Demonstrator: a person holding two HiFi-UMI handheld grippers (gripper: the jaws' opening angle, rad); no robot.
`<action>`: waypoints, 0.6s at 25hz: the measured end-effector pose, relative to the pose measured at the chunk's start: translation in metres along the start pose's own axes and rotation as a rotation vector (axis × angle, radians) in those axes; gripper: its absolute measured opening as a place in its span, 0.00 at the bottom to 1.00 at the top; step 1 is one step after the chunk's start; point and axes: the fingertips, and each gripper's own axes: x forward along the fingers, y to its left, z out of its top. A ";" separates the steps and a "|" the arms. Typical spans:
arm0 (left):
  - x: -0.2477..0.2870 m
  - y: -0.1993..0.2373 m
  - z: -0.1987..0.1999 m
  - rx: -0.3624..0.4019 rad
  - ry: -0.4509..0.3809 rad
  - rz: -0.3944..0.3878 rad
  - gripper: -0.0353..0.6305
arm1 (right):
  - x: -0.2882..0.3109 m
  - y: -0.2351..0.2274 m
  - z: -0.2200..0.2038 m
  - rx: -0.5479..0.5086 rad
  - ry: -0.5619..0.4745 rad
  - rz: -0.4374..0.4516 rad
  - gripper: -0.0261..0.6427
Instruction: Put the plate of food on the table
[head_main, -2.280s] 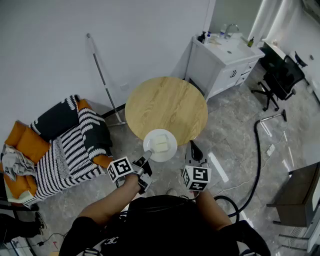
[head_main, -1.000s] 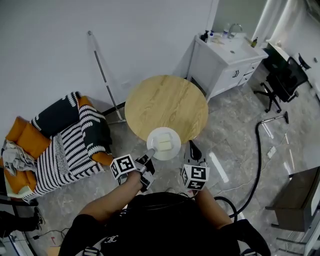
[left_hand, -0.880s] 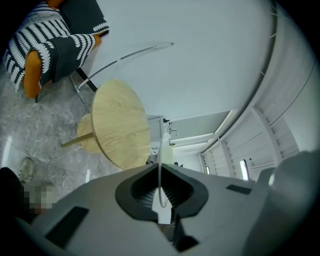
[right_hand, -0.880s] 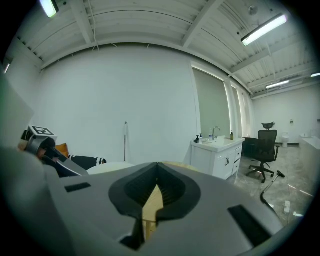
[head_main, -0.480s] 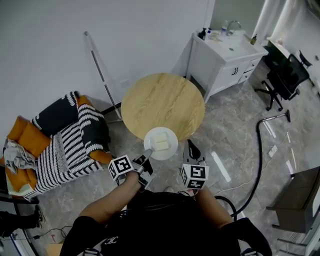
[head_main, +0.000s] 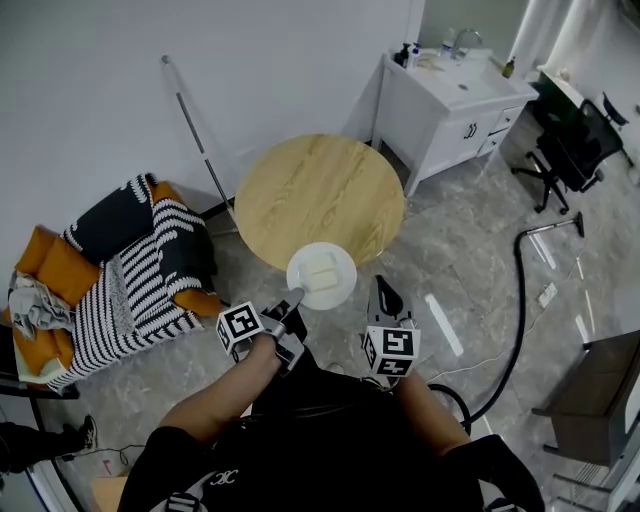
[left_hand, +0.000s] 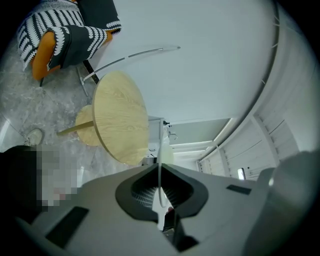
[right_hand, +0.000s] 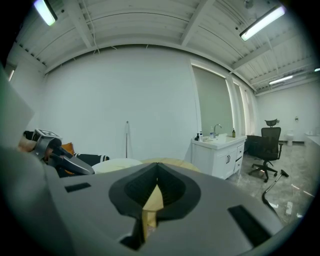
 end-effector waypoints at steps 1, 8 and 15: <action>0.003 -0.002 -0.002 0.000 0.003 -0.003 0.08 | -0.001 -0.003 0.000 0.000 -0.002 -0.001 0.05; 0.022 -0.008 -0.006 -0.002 0.010 -0.027 0.08 | 0.002 -0.021 0.000 -0.003 -0.002 -0.011 0.05; 0.034 -0.009 0.003 -0.007 0.019 -0.028 0.08 | 0.014 -0.022 0.010 -0.037 -0.019 -0.008 0.05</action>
